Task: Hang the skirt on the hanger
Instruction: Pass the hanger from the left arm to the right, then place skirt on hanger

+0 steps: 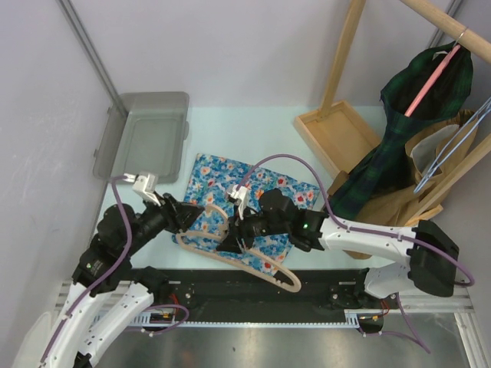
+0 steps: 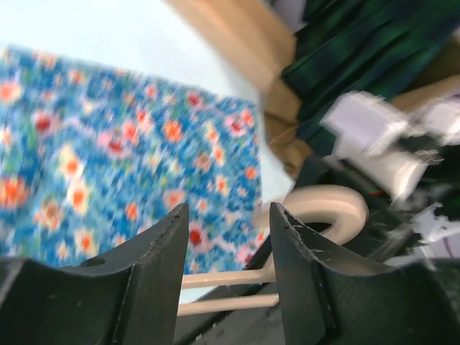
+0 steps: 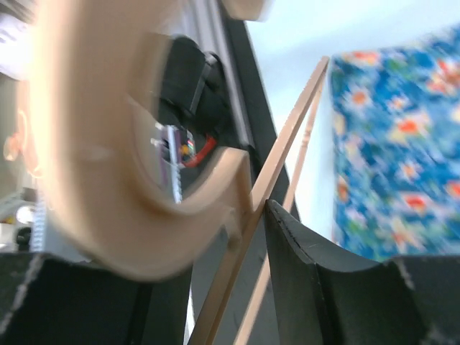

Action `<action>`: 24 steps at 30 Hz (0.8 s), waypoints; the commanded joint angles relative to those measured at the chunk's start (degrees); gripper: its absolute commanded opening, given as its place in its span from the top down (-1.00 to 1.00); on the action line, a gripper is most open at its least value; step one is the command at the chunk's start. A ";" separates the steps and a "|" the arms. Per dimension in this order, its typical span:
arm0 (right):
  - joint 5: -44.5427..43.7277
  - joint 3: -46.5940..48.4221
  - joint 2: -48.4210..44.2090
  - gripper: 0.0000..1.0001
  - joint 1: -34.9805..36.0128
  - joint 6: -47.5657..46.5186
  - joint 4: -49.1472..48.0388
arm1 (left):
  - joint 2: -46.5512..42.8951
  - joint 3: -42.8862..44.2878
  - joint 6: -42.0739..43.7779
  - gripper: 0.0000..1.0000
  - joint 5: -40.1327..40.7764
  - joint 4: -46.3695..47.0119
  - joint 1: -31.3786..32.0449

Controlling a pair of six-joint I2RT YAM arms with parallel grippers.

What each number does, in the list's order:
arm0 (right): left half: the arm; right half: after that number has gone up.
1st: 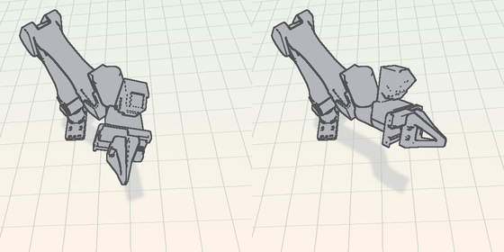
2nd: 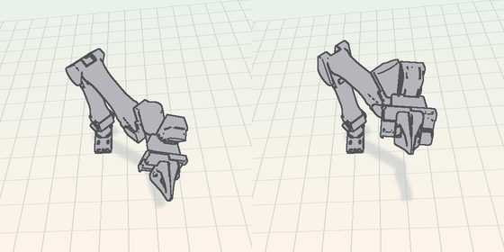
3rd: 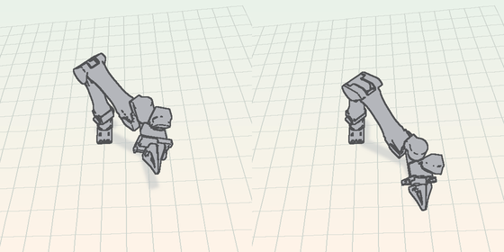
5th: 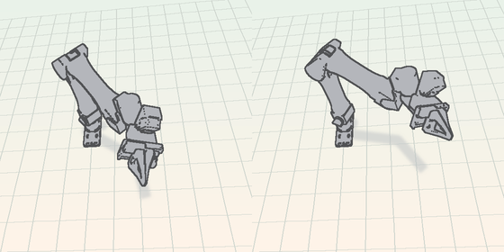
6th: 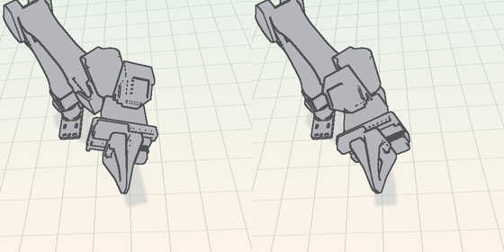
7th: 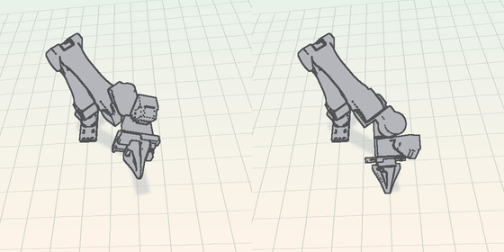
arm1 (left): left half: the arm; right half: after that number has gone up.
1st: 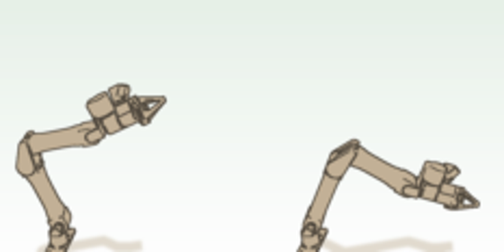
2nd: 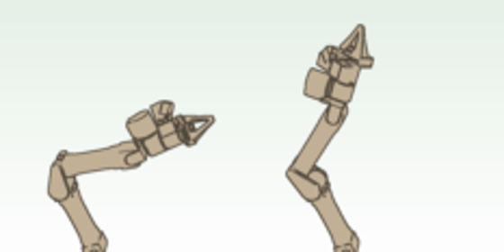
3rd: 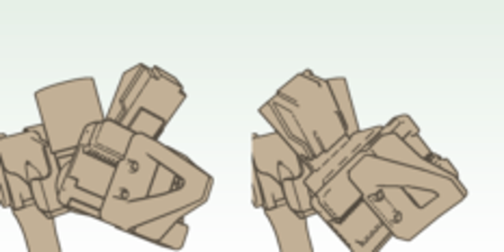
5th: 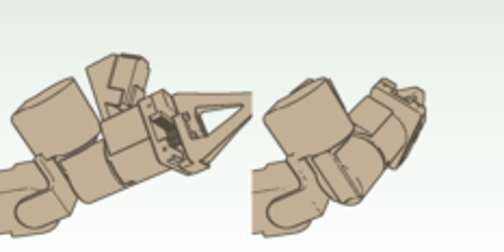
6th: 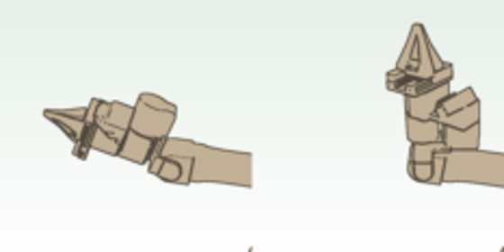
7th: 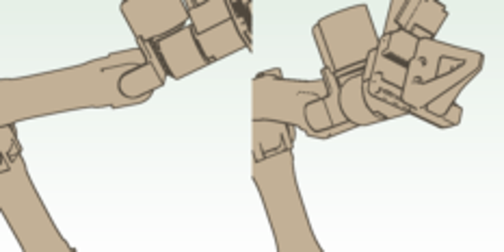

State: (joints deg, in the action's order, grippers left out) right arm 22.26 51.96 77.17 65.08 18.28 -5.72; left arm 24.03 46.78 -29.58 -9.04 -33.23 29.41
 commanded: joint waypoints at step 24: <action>-17.78 3.41 15.03 1.00 1.89 -7.03 3.61 | -1.71 -1.70 -10.58 -0.26 16.95 -10.10 0.03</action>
State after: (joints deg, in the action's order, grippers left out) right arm 8.97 53.52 91.31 65.87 13.43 -4.95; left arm 21.39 44.25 -39.64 7.94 -45.50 29.41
